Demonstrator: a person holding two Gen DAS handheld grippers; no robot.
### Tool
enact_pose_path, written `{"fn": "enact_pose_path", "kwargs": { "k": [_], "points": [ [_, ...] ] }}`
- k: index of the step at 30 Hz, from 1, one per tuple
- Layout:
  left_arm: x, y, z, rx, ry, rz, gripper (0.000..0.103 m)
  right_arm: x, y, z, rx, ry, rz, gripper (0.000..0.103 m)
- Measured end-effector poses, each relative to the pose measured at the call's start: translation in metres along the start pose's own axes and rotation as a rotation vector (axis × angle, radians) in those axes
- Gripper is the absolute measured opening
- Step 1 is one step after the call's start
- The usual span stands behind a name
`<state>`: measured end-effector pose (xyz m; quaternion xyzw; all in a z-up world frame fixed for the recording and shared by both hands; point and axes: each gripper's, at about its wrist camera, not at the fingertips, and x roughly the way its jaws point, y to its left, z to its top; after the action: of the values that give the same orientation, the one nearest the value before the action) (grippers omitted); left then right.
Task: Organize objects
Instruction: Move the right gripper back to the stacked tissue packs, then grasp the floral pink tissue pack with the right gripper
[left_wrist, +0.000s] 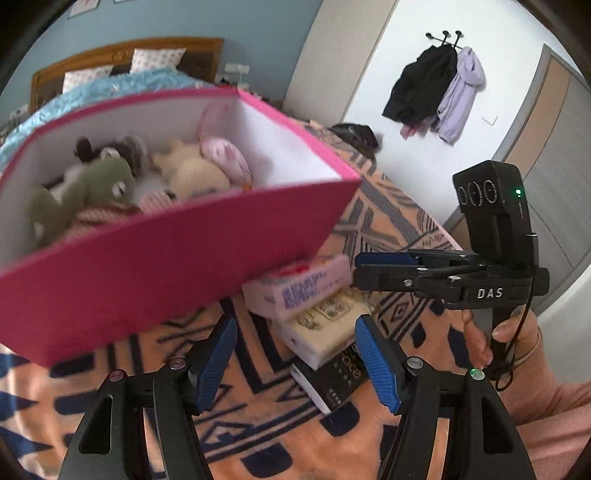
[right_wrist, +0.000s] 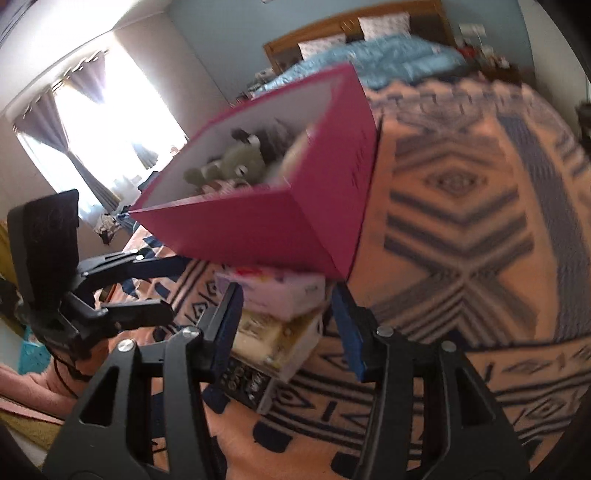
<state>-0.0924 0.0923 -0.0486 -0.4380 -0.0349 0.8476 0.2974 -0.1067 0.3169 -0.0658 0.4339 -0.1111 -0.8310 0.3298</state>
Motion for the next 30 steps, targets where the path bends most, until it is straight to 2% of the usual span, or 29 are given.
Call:
{"fn": "enact_pose_path", "kwargs": {
  "k": [4, 9, 13, 15, 21, 26, 30],
  "points": [
    [0.013, -0.002, -0.006, -0.013, 0.041, -0.048, 0.067, 0.012, -0.007, -0.011, 0.052, 0.042, 0.047, 0.052],
    [0.016, -0.007, -0.017, 0.006, 0.070, -0.115, 0.066, 0.019, 0.006, -0.021, 0.024, 0.074, 0.104, 0.052],
    [0.007, -0.001, -0.030, 0.008, 0.082, -0.099, 0.066, 0.028, 0.023, -0.027, -0.016, 0.103, 0.121, 0.052],
    [0.003, 0.005, -0.038, -0.009, 0.096, -0.096, 0.066, 0.033, 0.028, -0.030, -0.014, 0.115, 0.156, 0.052],
    [-0.013, 0.022, -0.056, -0.030, 0.108, -0.018, 0.067, 0.054, 0.053, -0.036, -0.057, 0.160, 0.205, 0.052],
    [-0.029, 0.037, -0.059, -0.058, 0.072, 0.071, 0.067, 0.059, 0.064, -0.031, -0.077, 0.156, 0.222, 0.052],
    [-0.040, 0.044, -0.054, -0.094, 0.025, 0.078, 0.067, 0.046, 0.063, -0.031, -0.090, 0.128, 0.202, 0.052]
  ]
}}
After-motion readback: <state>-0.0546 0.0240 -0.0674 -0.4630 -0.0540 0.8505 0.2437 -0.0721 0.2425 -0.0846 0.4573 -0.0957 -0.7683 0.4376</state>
